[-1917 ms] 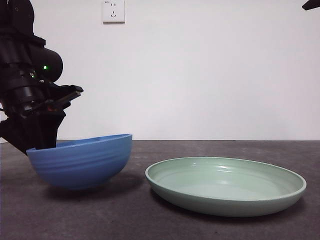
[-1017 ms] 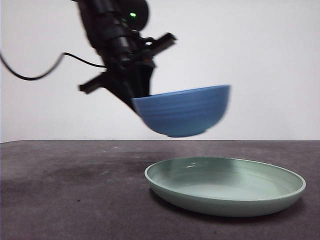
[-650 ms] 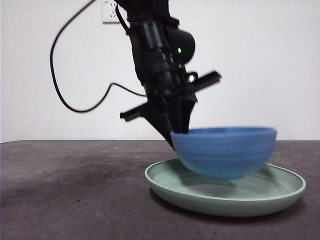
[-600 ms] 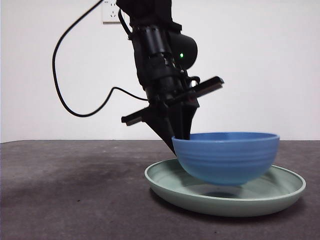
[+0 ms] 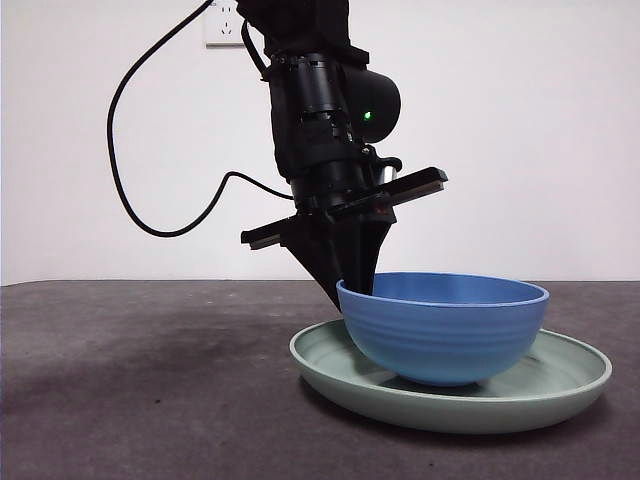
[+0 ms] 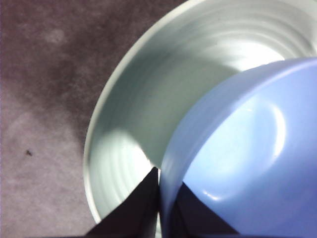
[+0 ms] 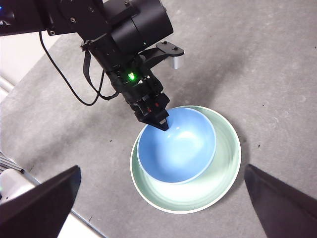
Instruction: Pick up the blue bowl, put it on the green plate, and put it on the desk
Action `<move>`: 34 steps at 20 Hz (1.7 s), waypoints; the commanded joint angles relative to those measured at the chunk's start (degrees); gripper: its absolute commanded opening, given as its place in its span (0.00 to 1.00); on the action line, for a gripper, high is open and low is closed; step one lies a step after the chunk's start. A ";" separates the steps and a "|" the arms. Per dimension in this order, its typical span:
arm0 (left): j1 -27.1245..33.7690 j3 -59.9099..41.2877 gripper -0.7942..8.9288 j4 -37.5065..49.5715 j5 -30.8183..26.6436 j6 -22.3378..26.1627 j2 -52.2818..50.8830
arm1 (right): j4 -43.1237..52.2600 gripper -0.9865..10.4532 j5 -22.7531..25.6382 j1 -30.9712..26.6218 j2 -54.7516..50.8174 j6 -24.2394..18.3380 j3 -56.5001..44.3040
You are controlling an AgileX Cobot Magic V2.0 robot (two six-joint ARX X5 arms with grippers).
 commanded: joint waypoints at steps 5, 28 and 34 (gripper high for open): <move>-0.66 1.68 0.34 1.27 0.09 0.31 1.62 | 0.26 0.56 -0.13 0.28 0.09 -0.24 1.22; 1.90 22.05 0.70 -17.77 -4.00 6.36 -18.58 | -3.76 0.56 6.60 0.28 0.63 1.27 1.20; -0.15 18.32 0.69 -17.79 -4.00 10.40 -33.22 | -6.08 0.56 14.36 0.28 4.20 1.22 1.20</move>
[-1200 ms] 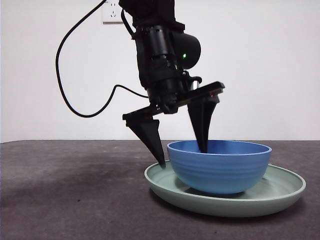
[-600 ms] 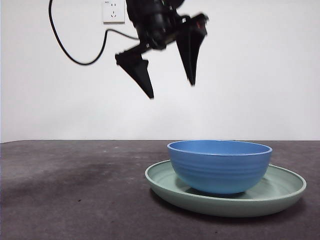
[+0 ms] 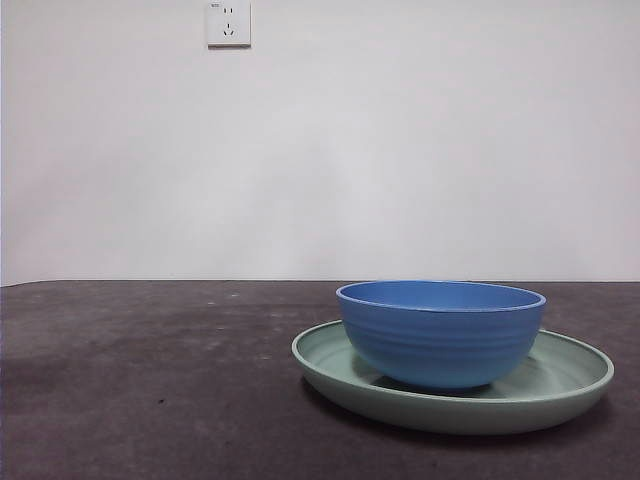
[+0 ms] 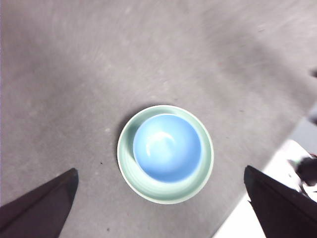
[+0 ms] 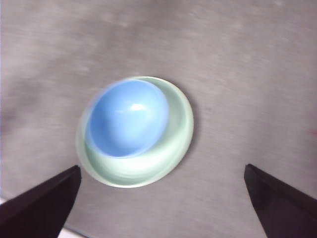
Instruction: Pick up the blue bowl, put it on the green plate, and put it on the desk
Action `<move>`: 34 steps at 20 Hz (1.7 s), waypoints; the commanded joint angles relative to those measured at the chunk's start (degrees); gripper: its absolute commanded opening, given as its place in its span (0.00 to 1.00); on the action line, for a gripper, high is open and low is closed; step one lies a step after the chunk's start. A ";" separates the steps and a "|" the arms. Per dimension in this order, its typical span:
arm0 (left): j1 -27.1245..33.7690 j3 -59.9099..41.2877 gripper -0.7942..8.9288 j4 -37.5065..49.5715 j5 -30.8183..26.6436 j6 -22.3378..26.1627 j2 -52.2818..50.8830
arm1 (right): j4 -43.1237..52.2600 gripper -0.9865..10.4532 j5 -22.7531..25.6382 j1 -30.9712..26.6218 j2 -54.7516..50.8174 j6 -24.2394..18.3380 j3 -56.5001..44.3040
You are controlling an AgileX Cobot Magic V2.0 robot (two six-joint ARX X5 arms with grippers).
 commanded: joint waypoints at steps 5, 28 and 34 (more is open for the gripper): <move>-0.94 -18.99 0.69 -1.55 -0.09 3.85 -15.58 | -0.96 0.56 2.05 0.24 9.40 -0.09 1.14; -0.87 -64.30 0.69 26.03 -0.04 1.73 -51.56 | 5.20 0.56 7.41 4.33 31.06 0.79 -3.85; -0.87 -64.30 0.69 27.34 -0.04 1.77 -51.56 | 19.34 0.54 4.48 4.37 38.97 2.12 -8.61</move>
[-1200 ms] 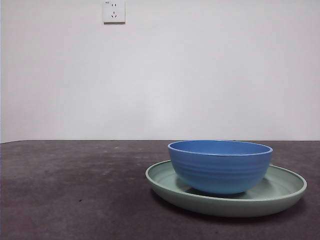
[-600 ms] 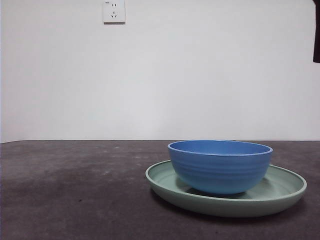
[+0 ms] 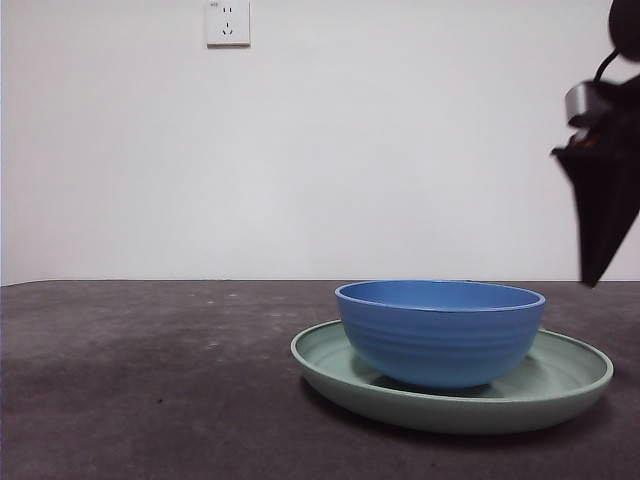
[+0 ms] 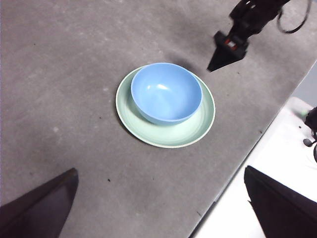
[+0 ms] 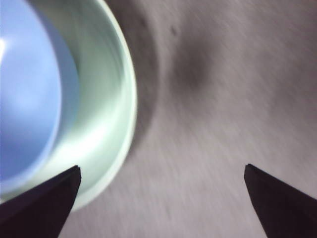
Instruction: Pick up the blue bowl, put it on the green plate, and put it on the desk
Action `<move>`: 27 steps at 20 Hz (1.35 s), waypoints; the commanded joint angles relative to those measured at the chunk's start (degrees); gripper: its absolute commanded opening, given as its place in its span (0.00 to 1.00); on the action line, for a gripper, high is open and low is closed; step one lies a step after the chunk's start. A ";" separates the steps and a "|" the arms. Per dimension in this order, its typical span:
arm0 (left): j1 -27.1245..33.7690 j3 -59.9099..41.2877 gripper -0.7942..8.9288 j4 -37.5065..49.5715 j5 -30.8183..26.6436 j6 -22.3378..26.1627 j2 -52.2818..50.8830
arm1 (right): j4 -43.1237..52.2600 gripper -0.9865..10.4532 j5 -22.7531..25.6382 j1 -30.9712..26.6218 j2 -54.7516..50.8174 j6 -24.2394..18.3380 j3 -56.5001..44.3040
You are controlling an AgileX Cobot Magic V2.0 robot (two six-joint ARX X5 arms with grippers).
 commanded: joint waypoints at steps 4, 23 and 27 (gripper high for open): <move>-0.48 0.61 0.69 1.86 -0.02 -0.17 0.31 | 6.73 0.50 -0.87 0.31 6.67 1.14 0.28; -0.48 0.61 0.69 4.17 -0.02 -0.17 0.33 | 15.30 0.10 -2.89 3.23 14.86 1.09 0.28; -0.48 0.61 0.69 4.17 -0.02 -0.17 0.33 | 15.45 0.10 -3.08 3.23 14.84 1.55 0.31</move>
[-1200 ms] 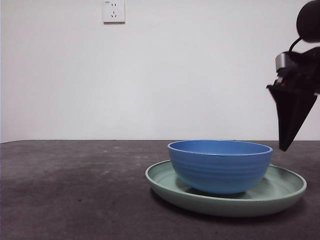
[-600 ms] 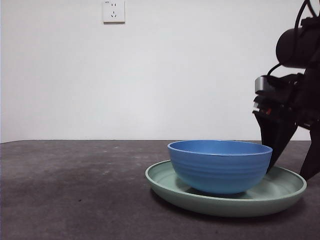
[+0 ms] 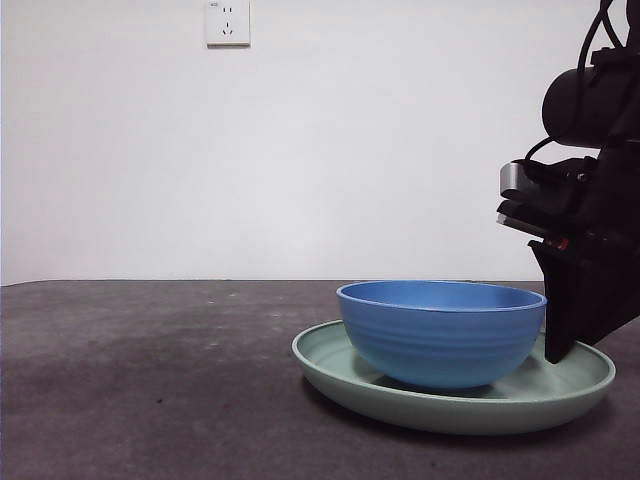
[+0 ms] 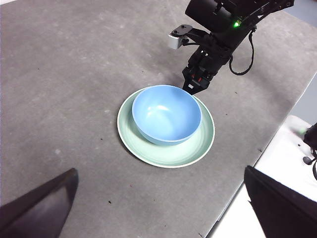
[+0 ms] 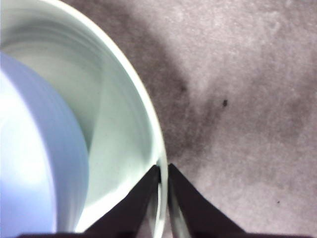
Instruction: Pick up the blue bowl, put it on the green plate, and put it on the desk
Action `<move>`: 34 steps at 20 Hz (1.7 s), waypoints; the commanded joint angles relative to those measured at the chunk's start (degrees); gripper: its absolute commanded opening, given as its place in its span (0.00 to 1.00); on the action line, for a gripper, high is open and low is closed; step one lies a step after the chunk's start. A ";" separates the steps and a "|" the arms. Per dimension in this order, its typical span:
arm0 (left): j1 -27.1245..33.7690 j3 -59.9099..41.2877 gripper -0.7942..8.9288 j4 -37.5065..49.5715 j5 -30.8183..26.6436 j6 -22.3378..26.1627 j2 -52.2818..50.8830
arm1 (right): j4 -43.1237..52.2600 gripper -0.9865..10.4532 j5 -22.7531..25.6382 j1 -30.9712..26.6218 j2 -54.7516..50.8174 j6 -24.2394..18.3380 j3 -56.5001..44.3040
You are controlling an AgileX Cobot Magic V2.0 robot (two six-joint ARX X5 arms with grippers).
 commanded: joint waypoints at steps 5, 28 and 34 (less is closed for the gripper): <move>-0.48 0.61 0.69 0.42 -0.02 -0.17 0.31 | -0.11 0.10 -6.12 -0.35 0.92 3.43 2.38; -0.48 0.61 0.69 -1.36 -0.02 -0.11 0.26 | 7.04 0.10 -6.78 15.02 6.95 18.86 10.58; -0.50 0.61 0.69 -2.05 -0.02 -0.13 0.24 | 8.63 0.10 -4.04 15.19 11.52 19.30 10.56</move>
